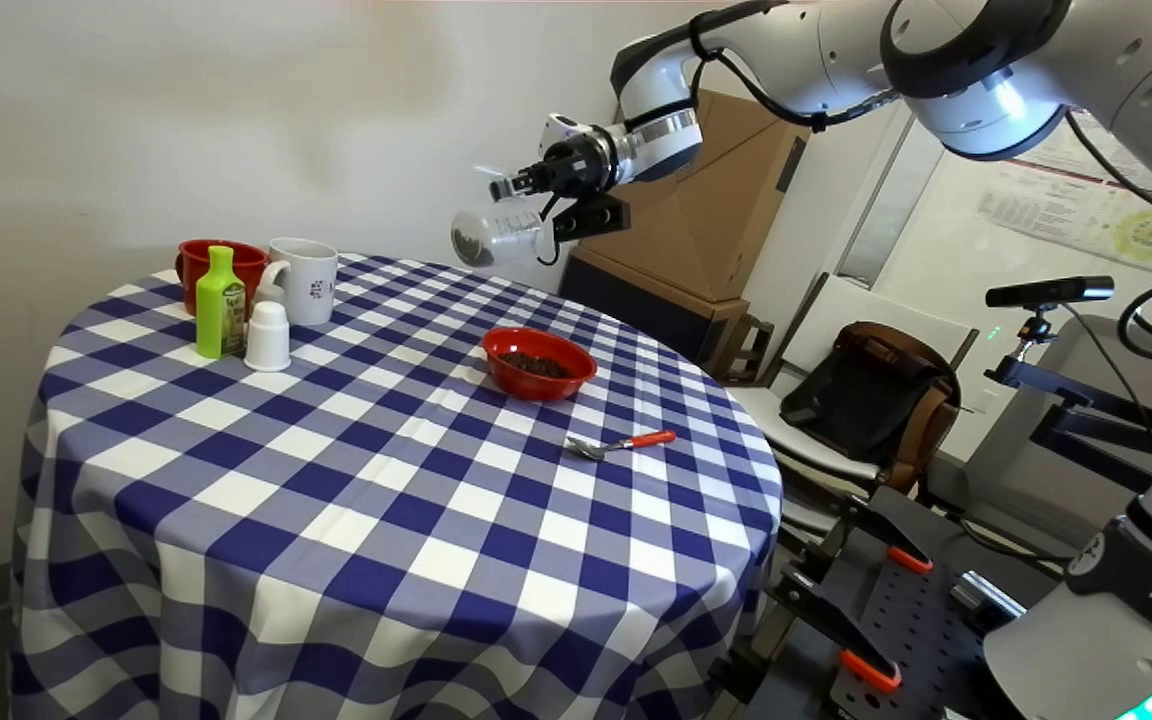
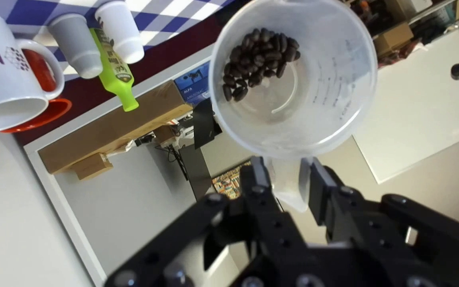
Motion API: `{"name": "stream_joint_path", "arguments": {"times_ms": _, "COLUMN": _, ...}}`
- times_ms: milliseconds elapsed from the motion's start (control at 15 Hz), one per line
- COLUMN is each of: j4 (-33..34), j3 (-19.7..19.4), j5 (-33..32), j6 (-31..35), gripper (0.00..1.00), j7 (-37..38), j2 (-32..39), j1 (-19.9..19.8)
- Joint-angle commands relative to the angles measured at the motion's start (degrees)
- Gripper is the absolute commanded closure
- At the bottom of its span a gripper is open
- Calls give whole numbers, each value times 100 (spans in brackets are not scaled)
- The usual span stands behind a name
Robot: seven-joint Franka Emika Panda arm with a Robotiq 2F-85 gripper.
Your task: Pour the contents of the cup into the bowl
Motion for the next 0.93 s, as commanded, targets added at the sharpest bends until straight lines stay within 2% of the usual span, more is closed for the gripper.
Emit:
{"name": "stream_joint_path", "arguments": {"times_ms": 0, "j4": 604, "j3": 56, "j5": 490, "j6": -608, "gripper": 92, "j7": 405, "j2": 439, "j1": -221}}
{"name": "stream_joint_path", "arguments": {"times_ms": 467, "j4": 931, "j3": 6, "j5": 1060, "j6": -1220, "gripper": 92, "j7": 791, "j2": 800, "j1": -324}}
{"name": "stream_joint_path", "arguments": {"times_ms": 867, "j4": 1116, "j3": -29, "j5": 1117, "j6": -1664, "gripper": 92, "j7": 955, "j2": 1046, "j1": -333}}
